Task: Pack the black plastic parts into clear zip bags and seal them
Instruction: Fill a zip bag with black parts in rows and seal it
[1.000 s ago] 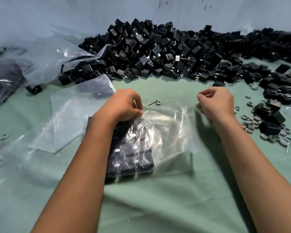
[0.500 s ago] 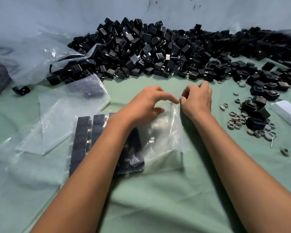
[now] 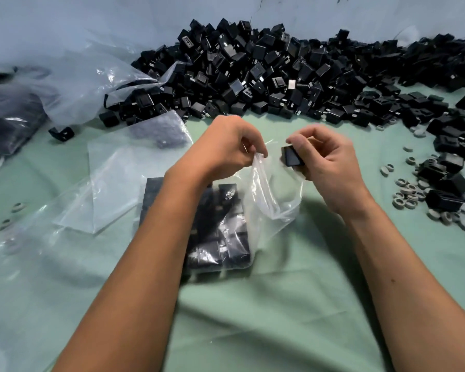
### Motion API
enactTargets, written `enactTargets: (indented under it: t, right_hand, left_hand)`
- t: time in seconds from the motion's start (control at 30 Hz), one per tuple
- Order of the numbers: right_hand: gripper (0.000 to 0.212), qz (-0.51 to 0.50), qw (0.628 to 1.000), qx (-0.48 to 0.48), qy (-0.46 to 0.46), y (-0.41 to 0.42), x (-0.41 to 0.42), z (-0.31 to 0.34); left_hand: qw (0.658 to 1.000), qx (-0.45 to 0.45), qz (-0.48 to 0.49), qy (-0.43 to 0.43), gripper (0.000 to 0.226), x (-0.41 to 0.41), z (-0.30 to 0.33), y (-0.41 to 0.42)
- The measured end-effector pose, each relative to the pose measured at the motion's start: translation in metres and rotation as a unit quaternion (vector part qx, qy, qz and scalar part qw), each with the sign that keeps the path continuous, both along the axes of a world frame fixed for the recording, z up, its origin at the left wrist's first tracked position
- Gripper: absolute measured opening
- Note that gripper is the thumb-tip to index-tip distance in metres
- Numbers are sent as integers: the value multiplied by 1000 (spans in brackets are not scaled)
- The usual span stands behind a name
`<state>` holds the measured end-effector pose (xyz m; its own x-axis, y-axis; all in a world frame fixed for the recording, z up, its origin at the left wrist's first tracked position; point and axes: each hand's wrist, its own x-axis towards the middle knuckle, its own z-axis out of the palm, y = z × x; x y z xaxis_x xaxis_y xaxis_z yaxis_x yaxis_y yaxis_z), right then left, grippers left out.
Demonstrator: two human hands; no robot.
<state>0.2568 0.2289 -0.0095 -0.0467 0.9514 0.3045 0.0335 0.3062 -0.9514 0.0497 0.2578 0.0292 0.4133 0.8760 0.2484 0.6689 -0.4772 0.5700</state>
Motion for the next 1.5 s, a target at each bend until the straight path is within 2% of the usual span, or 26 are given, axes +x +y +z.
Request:
enactTargets:
  t: [0.03,0.07,0.13,0.2,0.27,0.33,0.4,0.47,0.53,0.6,0.7,0.8,0.87,0.9,0.93,1.0,1.03,1.07,1.1,1.13,1.2,1.27,1.33,1.43,1.5]
  right_hand:
    - [6,14,999,19,24,1,3,2]
    - [10,37,997,28,54,2,8,4]
    - [22,130,985,2,115,2,17,8]
    - [27,207,970,-40,124,1,20,9]
    - [21,234,967,-66,70,1,18,6]
    - [10,209,973,-93,-10,2,17,2]
    - [22,164,974,-120,-97,2,18,-2]
    - [15,157,966,-121,-167,0,14,-3]
    - [7,178,964,-101,-172,-3,7,-3]
    - [14,209,961,-85,-157,-7,2,-1]
    - [28,237,947,-79,-202,-7,1,5]
    - [18,228,945,-72,-222,-7,1,1]
    - [48,212,959,-120,-142,-5,-12,-3]
    - [52,205,959,-151,-127,-2,-10,-11]
    - [45,208,951,-127,-189,2,-15,-16]
    - [30,291,925,-96,-225,-10,-7,-26]
    - [21,297,919,-146,-213,-14,-10,-24]
    - [15,258,920,-192,-222,-16,-12,-13]
    - [12,226,929,-151,-252,-10,-12,-7]
    - [5,216,940,-109,-240,-6,-10,-6]
    - [14,260,937,-111,-205,-8,-5,4]
    - [26,323,911,-86,-243,-8,-1,3]
    - [28,354,894,-98,-255,-11,-4,5]
    - [26,358,884,-117,-278,-10,1,9]
    - [34,337,883,-121,-303,-13,1,14]
  left_hand:
    - [1000,0,0,2,28,1,0,-1]
    - [1000,-4,-3,4,25,3,0,-2]
    - [1000,-12,-7,9,21,7,1,-4]
    - [1000,-10,-11,12,19,10,2,-5]
    - [1000,-1,-16,4,18,11,3,-6]
    - [1000,12,-14,-3,18,9,5,-5]
    - [999,25,-19,-8,18,10,7,-5]
    - [999,33,-31,-25,17,14,11,-7]
    - [997,35,-43,-49,20,20,14,-10]
    - [996,37,-51,-63,22,26,15,-14]
    - [996,34,-52,-67,23,32,14,-18]
    - [995,39,-52,-80,23,35,13,-18]
    - [993,41,-56,-91,23,36,14,-19]
    - [993,43,-57,-94,23,36,15,-20]
    - [993,43,-58,-96,23,36,15,-20]
    - [993,41,-59,-96,24,37,16,-21]
    - [993,38,-58,-93,23,36,16,-21]
    - [994,35,-58,-90,23,37,16,-21]
    - [994,32,-58,-87,22,36,16,-21]
    - [994,29,-60,-86,22,36,16,-21]
    - [994,26,-64,-84,20,36,15,-20]
    - [994,23,-66,-81,19,36,13,-19]
    - [995,21,-66,-79,18,36,12,-18]
    - [994,20,-68,-80,17,36,10,-16]
    - [994,22,-70,-79,16,35,10,-15]
